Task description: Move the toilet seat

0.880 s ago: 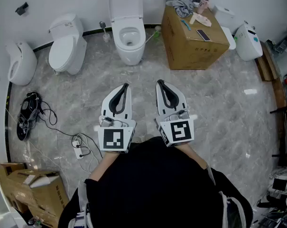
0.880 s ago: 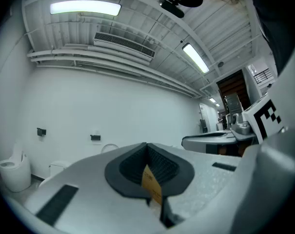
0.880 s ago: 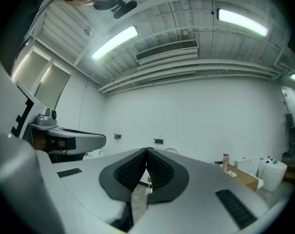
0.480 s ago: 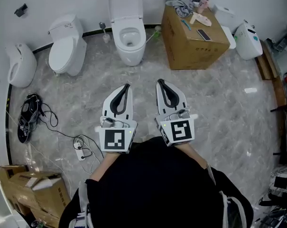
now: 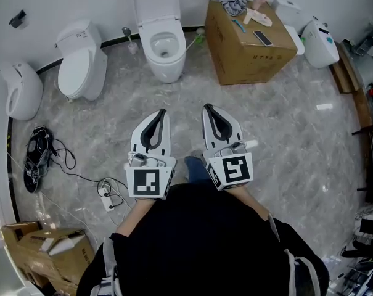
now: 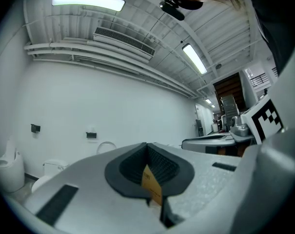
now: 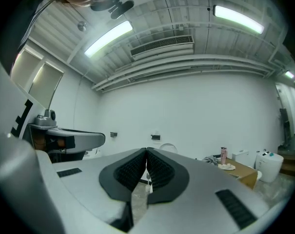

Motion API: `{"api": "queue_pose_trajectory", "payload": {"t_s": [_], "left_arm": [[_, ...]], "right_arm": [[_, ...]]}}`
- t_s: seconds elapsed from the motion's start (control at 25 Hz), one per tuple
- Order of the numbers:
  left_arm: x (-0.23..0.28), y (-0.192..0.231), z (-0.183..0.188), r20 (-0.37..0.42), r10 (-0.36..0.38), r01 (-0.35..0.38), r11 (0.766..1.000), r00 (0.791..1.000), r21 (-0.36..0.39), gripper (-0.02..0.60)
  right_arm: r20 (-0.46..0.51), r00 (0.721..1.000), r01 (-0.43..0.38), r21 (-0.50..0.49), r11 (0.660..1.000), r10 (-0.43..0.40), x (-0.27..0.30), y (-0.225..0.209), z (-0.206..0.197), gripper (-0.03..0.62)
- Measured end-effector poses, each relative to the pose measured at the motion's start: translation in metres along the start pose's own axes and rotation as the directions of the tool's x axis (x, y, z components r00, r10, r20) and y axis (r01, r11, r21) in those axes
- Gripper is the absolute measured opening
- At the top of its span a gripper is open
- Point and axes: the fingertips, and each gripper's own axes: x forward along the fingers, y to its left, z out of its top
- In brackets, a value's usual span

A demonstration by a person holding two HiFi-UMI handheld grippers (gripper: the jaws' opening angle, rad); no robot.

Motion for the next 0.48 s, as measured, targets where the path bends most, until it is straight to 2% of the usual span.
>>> {"api": "queue_pose_trajectory", "payload": {"t_s": [0.48], "left_arm": [[0.084, 0.039, -0.015, -0.03, 0.017, -0.016, 1.0, 0.999, 0.009, 0.008]], "right_arm": [[0.007, 0.999, -0.046, 0.005, 0.999, 0.046, 0.091, -0.039, -0.015, 0.021]]}}
